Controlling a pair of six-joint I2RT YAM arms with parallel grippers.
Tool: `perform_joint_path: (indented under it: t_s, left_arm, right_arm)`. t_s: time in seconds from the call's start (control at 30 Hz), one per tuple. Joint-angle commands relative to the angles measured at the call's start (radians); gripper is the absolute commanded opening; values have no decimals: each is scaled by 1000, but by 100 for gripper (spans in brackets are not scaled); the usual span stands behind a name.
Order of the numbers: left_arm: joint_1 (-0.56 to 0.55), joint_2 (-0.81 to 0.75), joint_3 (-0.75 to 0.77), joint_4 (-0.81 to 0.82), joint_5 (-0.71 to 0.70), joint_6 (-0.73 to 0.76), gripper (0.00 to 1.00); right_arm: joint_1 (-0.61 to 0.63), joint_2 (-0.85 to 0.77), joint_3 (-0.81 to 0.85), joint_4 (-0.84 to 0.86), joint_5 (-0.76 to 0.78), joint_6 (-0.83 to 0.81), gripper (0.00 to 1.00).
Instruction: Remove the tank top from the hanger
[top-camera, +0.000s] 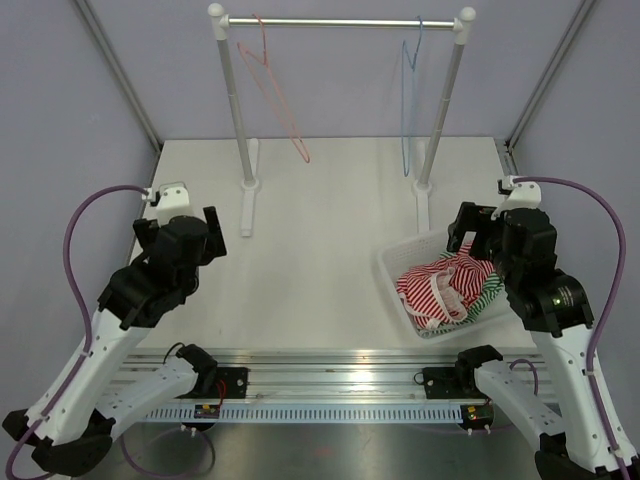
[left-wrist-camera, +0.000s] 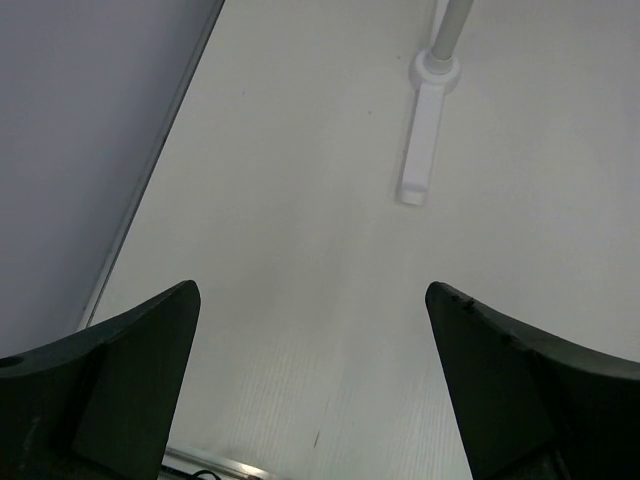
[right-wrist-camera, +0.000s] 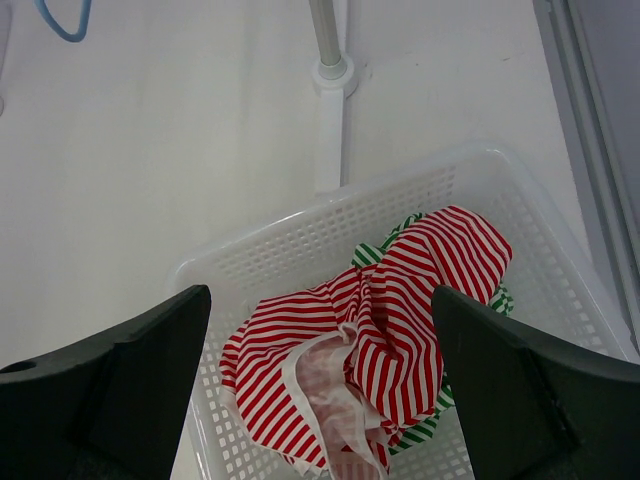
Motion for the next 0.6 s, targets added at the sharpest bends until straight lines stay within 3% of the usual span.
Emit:
perform_joint_path:
  t_s: [0.0, 0.4, 0.57]
  left_arm:
    - [14, -66, -58, -7, -30, -13, 99]
    - [18, -204, -196, 102, -11, -7, 99]
    - [97, -203, -229, 150, 71, 30, 99]
  right_arm:
    - [1, -32, 20, -3, 13, -2, 99]
    - [2, -66, 15, -48, 25, -5, 99]
    - [1, -52, 7, -34, 19, 1, 100]
